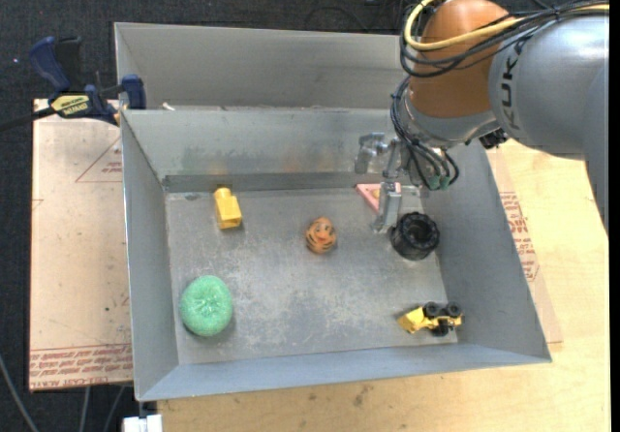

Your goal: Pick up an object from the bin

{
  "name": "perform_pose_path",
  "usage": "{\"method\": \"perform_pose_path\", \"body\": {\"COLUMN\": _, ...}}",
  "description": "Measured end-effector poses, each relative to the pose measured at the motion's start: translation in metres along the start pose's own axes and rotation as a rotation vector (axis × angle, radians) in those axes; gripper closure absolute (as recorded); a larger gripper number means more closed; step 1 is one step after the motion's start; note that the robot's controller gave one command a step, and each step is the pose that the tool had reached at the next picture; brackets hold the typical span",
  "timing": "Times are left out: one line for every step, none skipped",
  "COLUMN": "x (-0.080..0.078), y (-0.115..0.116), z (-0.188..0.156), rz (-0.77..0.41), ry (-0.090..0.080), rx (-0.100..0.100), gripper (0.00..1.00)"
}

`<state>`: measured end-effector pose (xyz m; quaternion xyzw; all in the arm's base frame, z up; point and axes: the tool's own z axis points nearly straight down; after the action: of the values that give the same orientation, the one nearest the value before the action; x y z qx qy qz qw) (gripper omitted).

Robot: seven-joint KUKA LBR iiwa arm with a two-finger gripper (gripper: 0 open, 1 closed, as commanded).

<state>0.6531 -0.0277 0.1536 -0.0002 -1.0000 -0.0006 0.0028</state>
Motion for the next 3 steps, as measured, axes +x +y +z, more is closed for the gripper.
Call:
{"method": "perform_pose_path", "body": {"x": -0.002, "y": 0.000, "z": -0.005, "rz": 0.000, "ry": -0.008, "rx": 0.000, "gripper": 0.00}}
{"method": "perform_pose_path", "body": {"x": 0.000, "y": 0.003, "z": 0.037, "rz": -0.080, "ry": -0.013, "rx": 0.001, "gripper": 0.00}}
{"method": "perform_pose_path", "body": {"x": 0.014, "y": 0.014, "z": 0.060, "rz": 0.021, "ry": -0.003, "rx": 0.000, "gripper": 0.00}}
